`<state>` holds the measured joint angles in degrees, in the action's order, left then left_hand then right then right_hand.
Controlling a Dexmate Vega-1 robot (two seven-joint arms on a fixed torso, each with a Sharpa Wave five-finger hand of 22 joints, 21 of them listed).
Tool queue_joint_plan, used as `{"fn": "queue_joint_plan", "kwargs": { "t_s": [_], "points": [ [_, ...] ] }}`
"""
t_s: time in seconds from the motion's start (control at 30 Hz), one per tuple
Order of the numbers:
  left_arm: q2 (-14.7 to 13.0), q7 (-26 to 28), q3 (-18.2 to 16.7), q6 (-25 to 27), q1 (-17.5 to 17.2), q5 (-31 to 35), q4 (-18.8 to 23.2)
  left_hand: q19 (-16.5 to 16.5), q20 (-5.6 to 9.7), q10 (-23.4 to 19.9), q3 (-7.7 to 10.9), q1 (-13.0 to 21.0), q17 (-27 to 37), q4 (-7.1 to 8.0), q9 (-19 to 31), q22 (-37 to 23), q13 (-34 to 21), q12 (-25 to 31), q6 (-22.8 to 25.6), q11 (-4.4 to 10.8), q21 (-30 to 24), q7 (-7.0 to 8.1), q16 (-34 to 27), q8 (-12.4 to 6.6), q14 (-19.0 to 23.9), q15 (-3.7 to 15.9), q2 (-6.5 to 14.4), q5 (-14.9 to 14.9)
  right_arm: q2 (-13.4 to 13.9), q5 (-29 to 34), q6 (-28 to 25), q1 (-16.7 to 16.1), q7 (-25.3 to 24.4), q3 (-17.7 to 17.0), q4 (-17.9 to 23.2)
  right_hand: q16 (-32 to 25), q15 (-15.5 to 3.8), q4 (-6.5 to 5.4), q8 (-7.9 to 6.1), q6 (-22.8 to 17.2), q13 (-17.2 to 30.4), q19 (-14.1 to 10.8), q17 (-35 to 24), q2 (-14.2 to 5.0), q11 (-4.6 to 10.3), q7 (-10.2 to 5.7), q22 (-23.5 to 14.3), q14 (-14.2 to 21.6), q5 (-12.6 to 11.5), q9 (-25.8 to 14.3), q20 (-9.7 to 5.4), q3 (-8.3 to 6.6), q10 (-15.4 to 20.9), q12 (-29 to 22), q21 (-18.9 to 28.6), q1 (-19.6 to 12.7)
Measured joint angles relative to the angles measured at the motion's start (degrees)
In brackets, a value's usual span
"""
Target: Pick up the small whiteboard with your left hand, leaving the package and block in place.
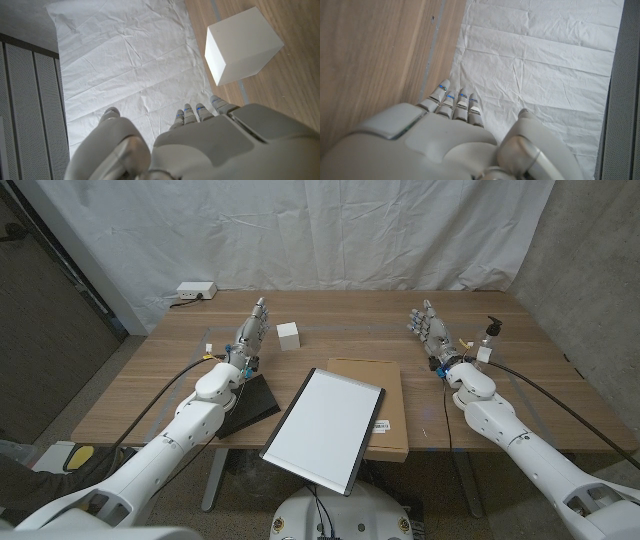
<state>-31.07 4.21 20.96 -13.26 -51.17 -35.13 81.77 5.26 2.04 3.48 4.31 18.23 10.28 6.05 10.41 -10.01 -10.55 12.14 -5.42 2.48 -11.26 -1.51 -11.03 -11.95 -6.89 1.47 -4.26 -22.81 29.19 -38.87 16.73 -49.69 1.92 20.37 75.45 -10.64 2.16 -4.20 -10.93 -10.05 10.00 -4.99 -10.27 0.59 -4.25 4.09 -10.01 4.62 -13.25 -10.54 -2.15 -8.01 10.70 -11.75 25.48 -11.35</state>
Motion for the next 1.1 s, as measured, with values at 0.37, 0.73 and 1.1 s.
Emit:
{"fn": "queue_joint_plan", "kwargs": {
  "t_s": [0.37,0.73,1.1],
  "points": [
    [-1.1,0.9,-0.3,0.5,-1.4,0.2,2.5,-0.9,0.01,-2.1,0.52,1.3,0.0,-0.52,0.1,0.0,0.0,0.8,2.6,-0.73,-0.4,-0.54,-0.2,-0.79,1.8,-0.45,1.3,0.0,0.1,-0.2,0.1,-0.1,-0.5,-0.4,0.0,-0.2,-0.01,0.23,-0.16,0.0,0.3,-0.1,0.0,-0.23,0.16,0.00,0.0,0.6,0.0,0.0,0.10,-0.23,0.2,0.0,-0.1,-0.2],
    [-2.7,1.5,-1.6,-0.1,-4.1,0.1,5.4,-1.4,-0.08,-2.9,0.77,2.3,0.0,-0.77,0.1,0.0,-0.3,0.8,3.4,-0.72,-0.4,-0.51,-0.2,-0.78,2.4,-0.59,1.9,0.0,0.0,-0.2,0.1,-0.1,-1.2,-0.6,0.6,-0.2,0.31,0.23,-0.16,0.0,0.3,-0.1,0.0,-0.48,0.16,0.04,0.0,0.9,-0.3,0.0,0.10,-0.23,0.2,0.0,-0.3,-0.5],
    [-4.6,0.3,-3.1,-1.0,-6.6,-1.0,7.5,-2.1,0.00,-4.2,1.00,3.1,0.0,-1.01,0.1,0.0,-0.3,1.2,4.8,-0.73,-0.4,-0.67,-0.4,-0.98,3.5,-0.66,2.3,0.0,0.0,-0.1,0.3,-0.5,-1.6,-0.7,1.8,-0.2,0.30,0.23,-0.16,-0.2,0.3,-0.1,0.0,-0.53,0.15,0.21,0.0,0.9,-0.3,0.0,0.10,-0.23,0.2,0.0,-0.5,-0.5]
  ]
}}
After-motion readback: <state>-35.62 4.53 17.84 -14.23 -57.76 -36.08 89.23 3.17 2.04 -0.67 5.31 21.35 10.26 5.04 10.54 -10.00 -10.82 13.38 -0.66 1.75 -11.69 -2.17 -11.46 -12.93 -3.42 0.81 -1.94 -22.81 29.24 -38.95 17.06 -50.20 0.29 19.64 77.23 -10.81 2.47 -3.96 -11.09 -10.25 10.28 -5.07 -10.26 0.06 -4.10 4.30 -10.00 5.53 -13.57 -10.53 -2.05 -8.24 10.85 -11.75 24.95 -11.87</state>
